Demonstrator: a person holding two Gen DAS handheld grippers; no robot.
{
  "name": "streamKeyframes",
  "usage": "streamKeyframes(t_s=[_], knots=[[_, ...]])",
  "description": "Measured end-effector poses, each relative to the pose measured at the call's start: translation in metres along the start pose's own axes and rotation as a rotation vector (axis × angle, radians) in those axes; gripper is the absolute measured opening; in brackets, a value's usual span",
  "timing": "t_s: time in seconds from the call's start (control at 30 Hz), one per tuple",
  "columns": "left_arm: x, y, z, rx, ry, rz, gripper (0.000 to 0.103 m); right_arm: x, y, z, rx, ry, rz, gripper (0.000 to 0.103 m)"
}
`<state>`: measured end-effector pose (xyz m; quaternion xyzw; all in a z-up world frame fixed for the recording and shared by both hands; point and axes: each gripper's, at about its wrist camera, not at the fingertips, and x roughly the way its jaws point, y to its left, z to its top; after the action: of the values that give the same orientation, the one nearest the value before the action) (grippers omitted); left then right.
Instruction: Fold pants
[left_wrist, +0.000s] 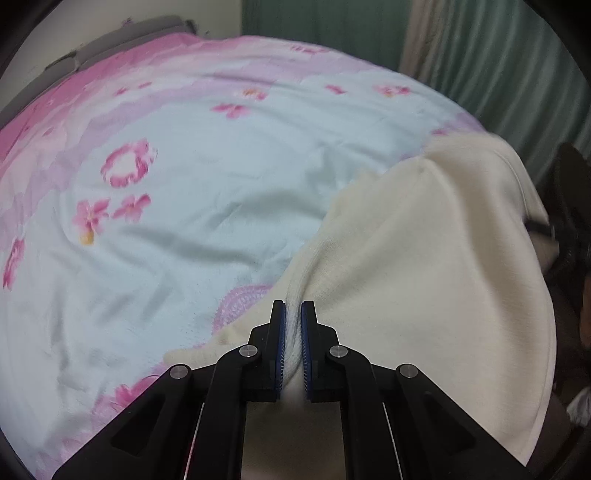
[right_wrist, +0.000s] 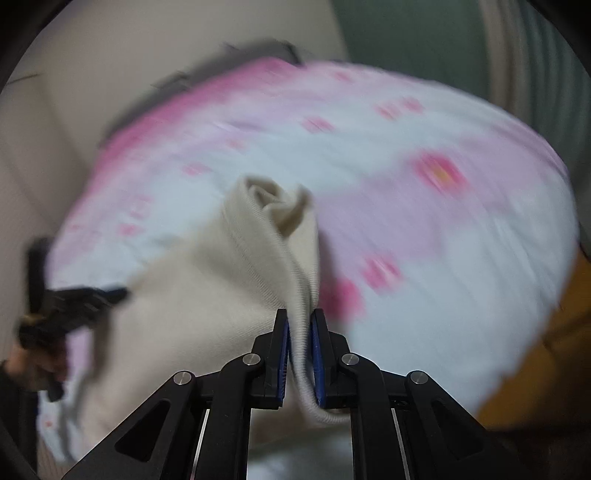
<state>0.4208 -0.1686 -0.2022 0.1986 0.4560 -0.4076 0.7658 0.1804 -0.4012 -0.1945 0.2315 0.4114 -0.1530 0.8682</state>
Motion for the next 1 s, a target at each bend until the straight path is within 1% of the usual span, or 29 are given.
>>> streamKeyframes(t_s=[0.07,0.13,0.17,0.2,0.23,0.27,0.3,0.37,0.4,0.43,0.47,0.5,0.53,0.57,0.6,0.67,0.7,0.73,0.8,0.83,0.93,1.0], knots=[[0.003,-0.007,0.004,0.005,0.003,0.035,0.010,0.007,-0.012,-0.012,0.035,0.036,-0.024,0.013],[0.002,-0.011,0.007,0.005,0.008,0.054,0.010,0.008,-0.017,-0.017,0.062,0.044,-0.034,0.015],[0.002,-0.012,0.008,0.003,0.009,0.056,0.010,0.008,-0.018,-0.017,0.067,0.042,-0.044,0.020],[0.001,-0.011,0.007,0.002,0.006,0.053,0.010,0.007,-0.017,-0.015,0.061,0.041,-0.056,0.029],[-0.001,-0.009,0.006,-0.004,0.003,0.045,0.010,0.006,-0.015,-0.014,0.050,0.040,-0.089,0.035],[-0.002,-0.006,0.004,-0.012,0.000,0.038,0.010,0.005,-0.015,-0.016,0.037,0.035,-0.111,0.046],[-0.004,-0.004,0.002,-0.023,-0.005,0.031,0.010,0.002,-0.012,-0.017,0.021,0.024,-0.128,0.052],[-0.011,-0.005,-0.002,-0.032,-0.017,0.034,0.011,-0.007,-0.008,-0.020,0.021,-0.003,-0.113,0.053],[-0.015,-0.007,-0.005,-0.032,-0.024,0.042,0.014,-0.012,-0.006,-0.021,0.023,-0.014,-0.102,0.054],[-0.021,-0.009,-0.008,-0.034,-0.036,0.044,0.022,-0.016,-0.004,-0.022,0.023,-0.024,-0.096,0.055],[-0.027,-0.012,-0.010,-0.037,-0.050,0.038,0.029,-0.021,-0.002,-0.023,0.024,-0.037,-0.087,0.060],[-0.033,-0.014,-0.012,-0.045,-0.067,0.039,0.044,-0.024,-0.002,-0.023,0.031,-0.047,-0.075,0.066],[-0.042,-0.016,-0.015,-0.065,-0.084,0.055,0.060,-0.028,-0.002,-0.023,0.042,-0.055,-0.063,0.067],[-0.049,-0.017,-0.019,-0.088,-0.103,0.067,0.065,-0.032,-0.003,-0.024,0.055,-0.062,-0.056,0.067],[-0.058,-0.019,-0.025,-0.119,-0.126,0.073,0.067,-0.037,-0.003,-0.027,0.070,-0.072,-0.049,0.068],[-0.071,-0.023,-0.043,-0.187,-0.144,0.078,0.068,-0.045,-0.002,-0.034,0.092,-0.088,-0.025,0.070],[-0.075,-0.026,-0.054,-0.223,-0.145,0.096,0.068,-0.048,-0.002,-0.040,0.101,-0.095,-0.011,0.072],[-0.079,-0.030,-0.070,-0.268,-0.142,0.106,0.069,-0.050,-0.002,-0.045,0.107,-0.098,-0.001,0.072],[-0.078,-0.034,-0.095,-0.342,-0.121,0.099,0.069,-0.049,-0.003,-0.055,0.132,-0.094,0.034,0.072],[-0.077,-0.035,-0.107,-0.379,-0.106,0.087,0.069,-0.046,-0.005,-0.059,0.147,-0.079,0.052,0.072],[-0.070,-0.038,-0.133,-0.450,-0.075,0.043,0.069,-0.032,-0.010,-0.068,0.199,-0.011,0.096,0.072],[-0.067,-0.038,-0.142,-0.481,-0.082,0.040,0.069,-0.019,-0.015,-0.071,0.235,0.025,0.115,0.071]])
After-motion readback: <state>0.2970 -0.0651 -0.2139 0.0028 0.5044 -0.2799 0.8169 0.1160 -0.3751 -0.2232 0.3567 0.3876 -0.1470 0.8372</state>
